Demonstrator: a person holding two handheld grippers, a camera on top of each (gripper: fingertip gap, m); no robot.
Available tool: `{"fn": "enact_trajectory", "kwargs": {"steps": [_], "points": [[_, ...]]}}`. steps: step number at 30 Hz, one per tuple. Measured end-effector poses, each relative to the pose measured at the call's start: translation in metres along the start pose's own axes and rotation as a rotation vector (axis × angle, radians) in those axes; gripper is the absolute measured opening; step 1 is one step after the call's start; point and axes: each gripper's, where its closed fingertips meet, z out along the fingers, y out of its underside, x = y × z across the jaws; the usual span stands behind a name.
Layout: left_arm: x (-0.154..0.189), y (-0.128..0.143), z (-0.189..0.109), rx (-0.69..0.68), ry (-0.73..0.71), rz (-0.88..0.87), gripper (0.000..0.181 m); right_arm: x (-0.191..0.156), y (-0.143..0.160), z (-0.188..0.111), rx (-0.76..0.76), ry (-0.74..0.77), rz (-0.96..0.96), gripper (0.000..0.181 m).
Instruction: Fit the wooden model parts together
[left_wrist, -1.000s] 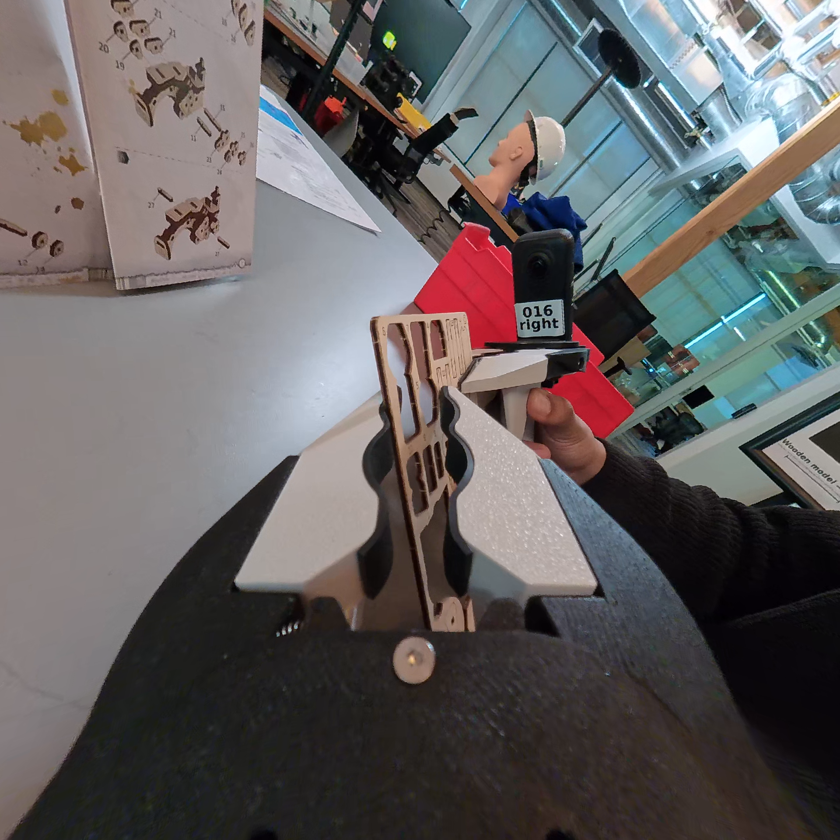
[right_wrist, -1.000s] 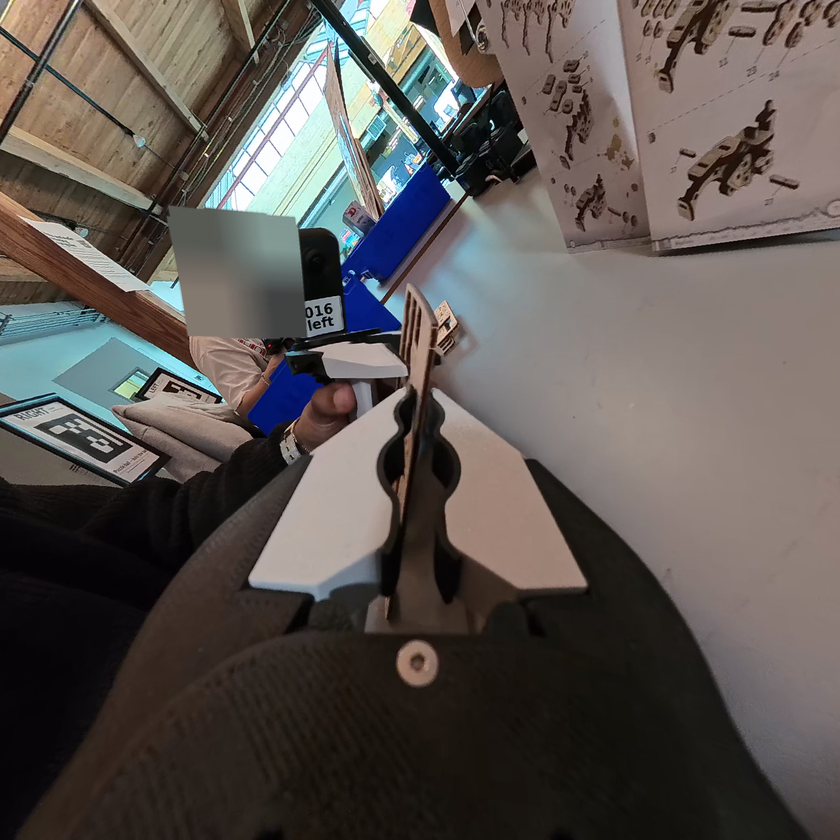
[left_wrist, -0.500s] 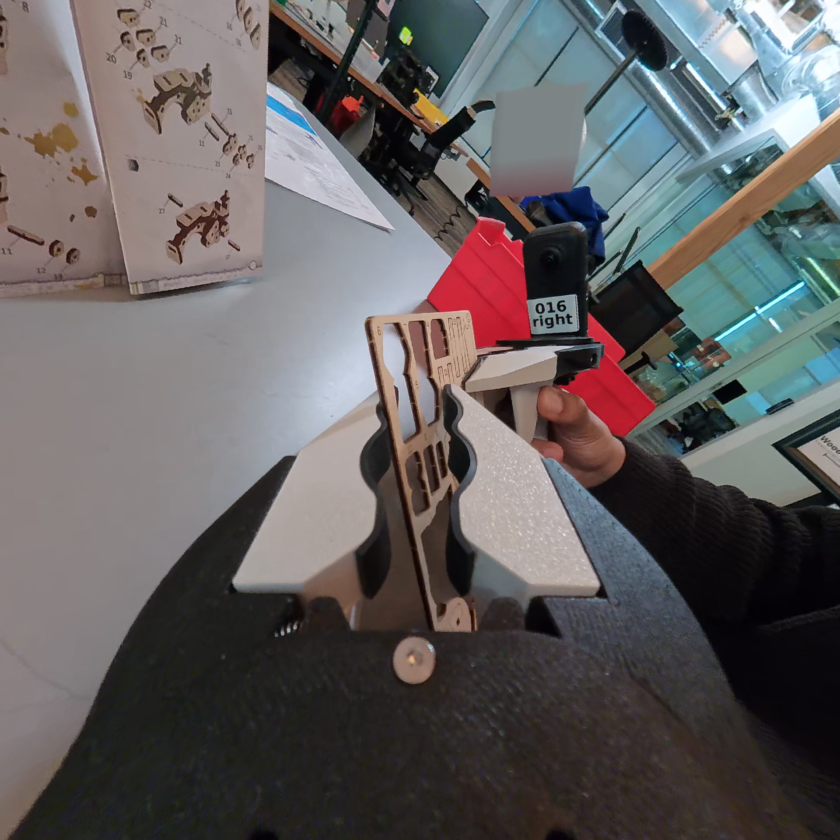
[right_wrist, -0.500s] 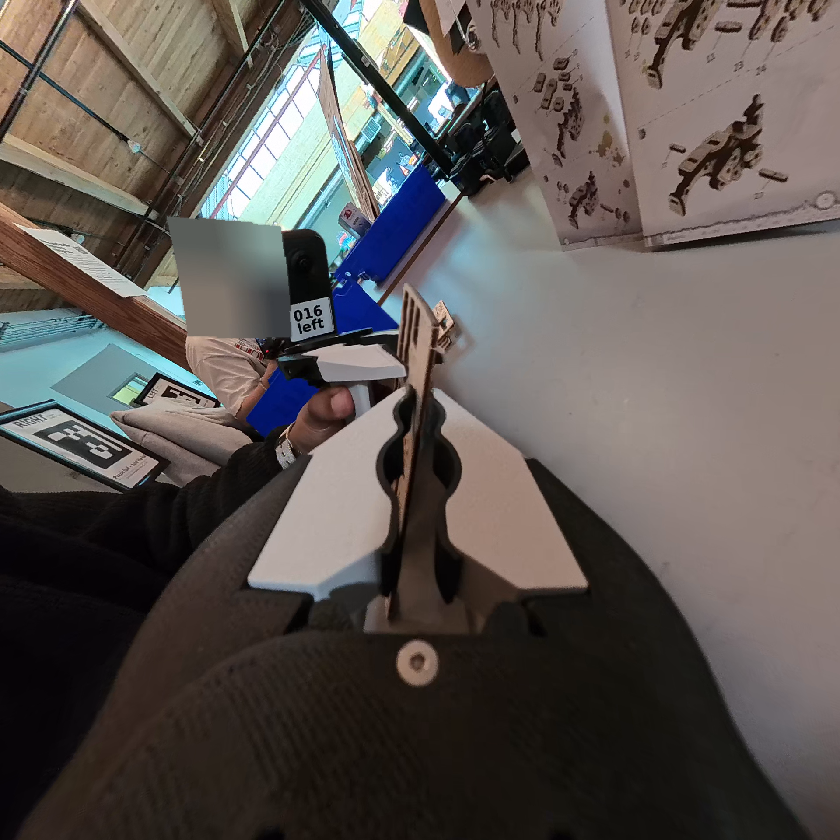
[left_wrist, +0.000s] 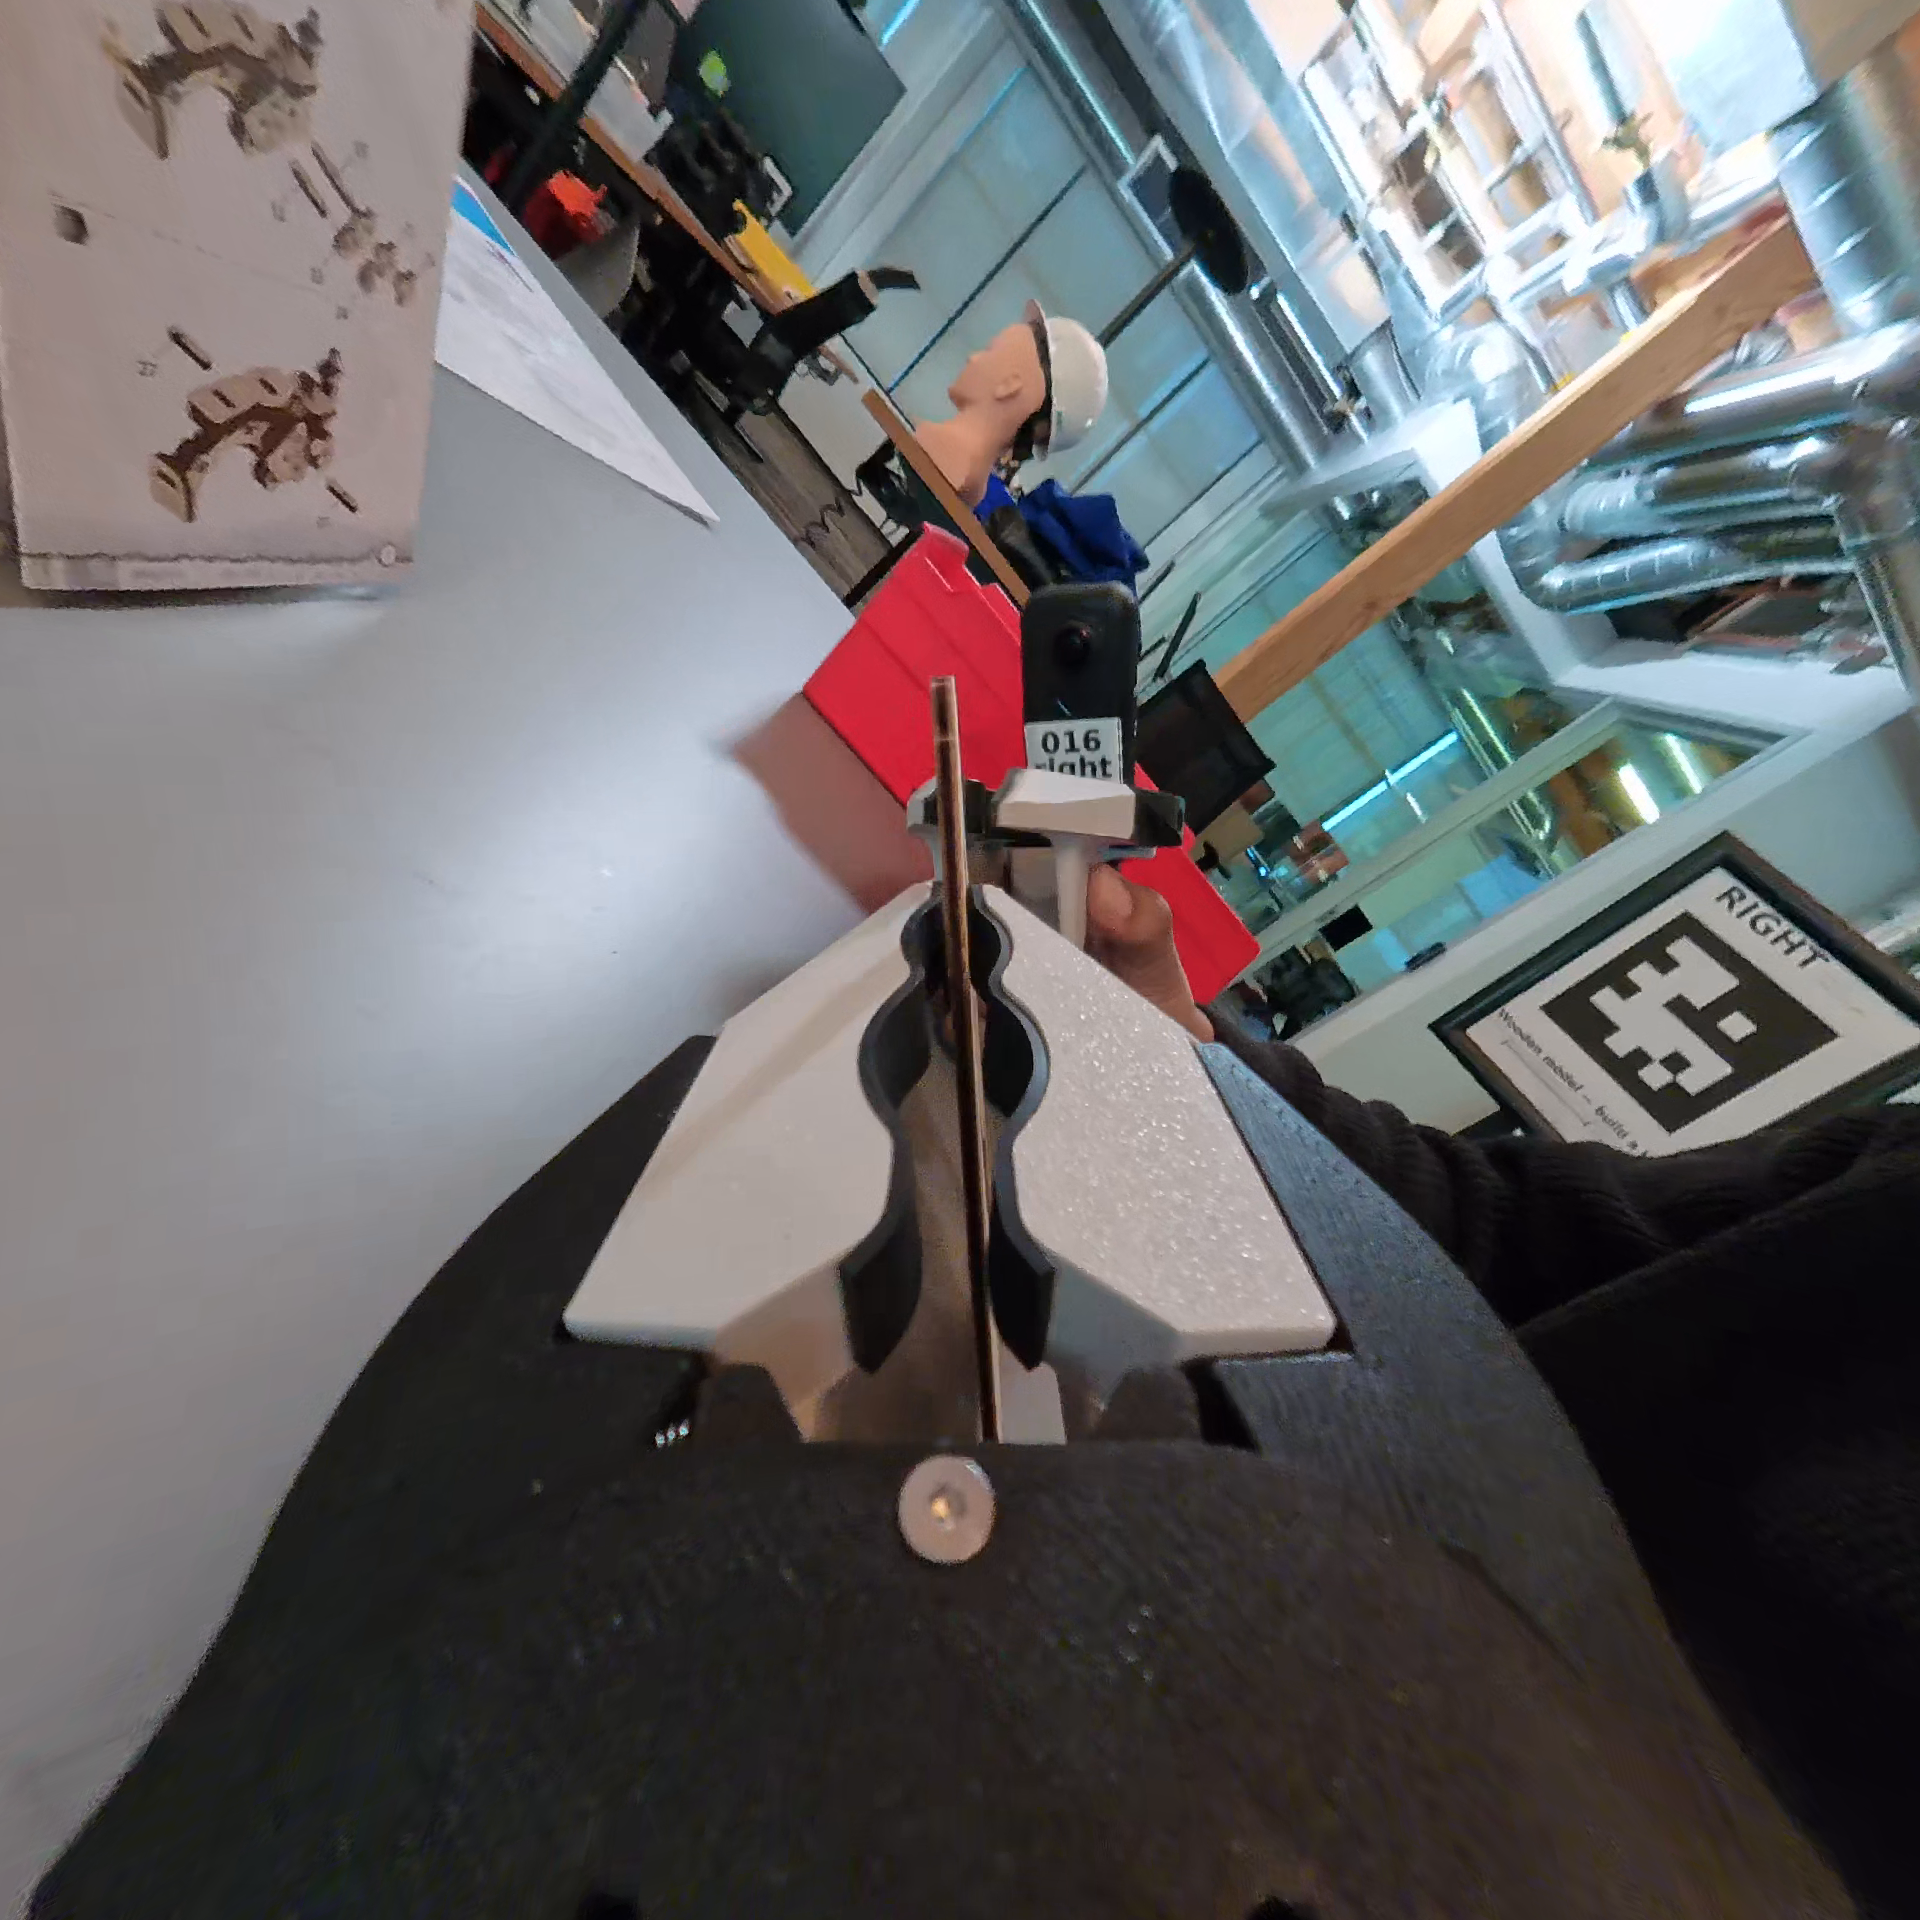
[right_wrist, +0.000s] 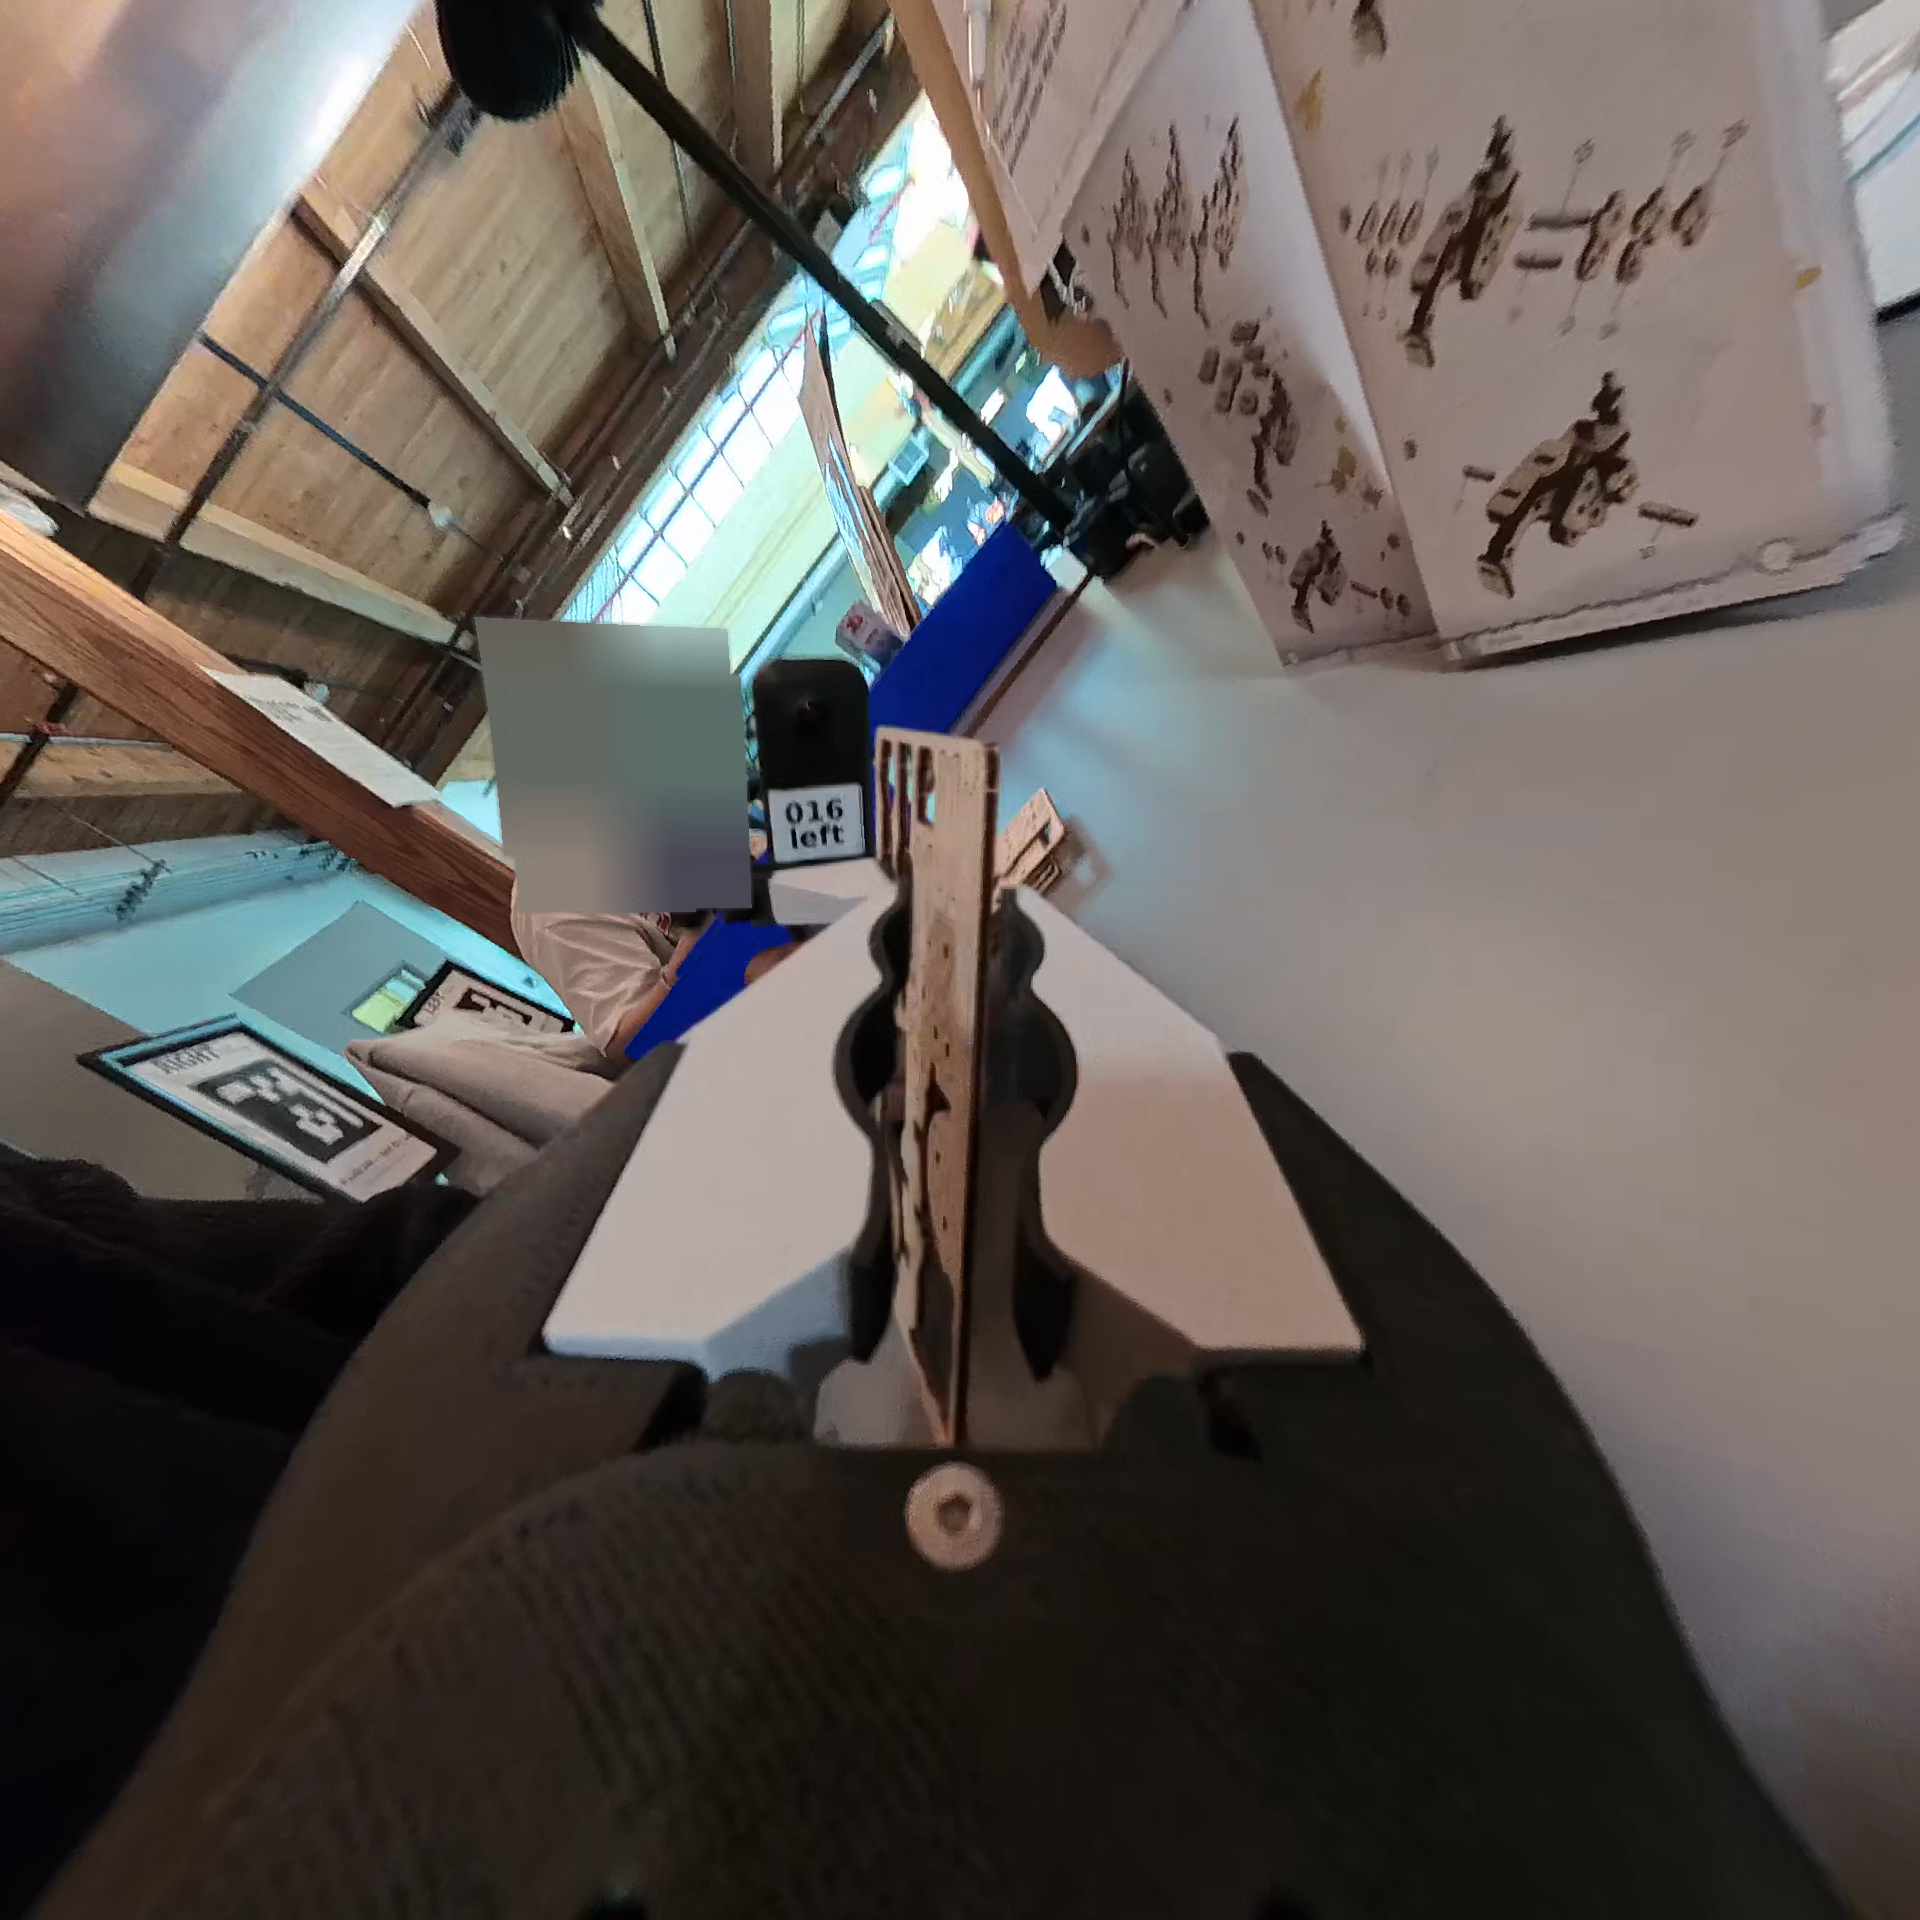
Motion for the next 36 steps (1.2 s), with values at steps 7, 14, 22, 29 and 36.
{"fn": "enact_trajectory", "kwargs": {"steps": [7,14,22,29,36], "points": [[-0.005,-0.006,-0.002,0.033,-0.044,0.027,0.000,0.002,-0.018,-0.010,0.051,0.149,-0.227,0.025],[0.006,-0.005,0.004,0.053,-0.037,0.112,0.000,-0.040,0.004,0.013,-0.186,0.224,-0.744,0.032],[0.042,0.005,0.014,-0.009,0.025,0.338,0.000,-0.061,-0.015,0.000,-0.319,0.385,-1.036,0.031],[0.056,0.005,0.014,0.013,0.047,0.442,0.000,-0.062,-0.026,-0.009,-0.318,0.462,-1.002,0.054],[0.063,0.004,0.014,0.034,0.031,0.556,0.000,-0.055,-0.012,-0.005,-0.363,0.428,-0.889,0.047]]}}
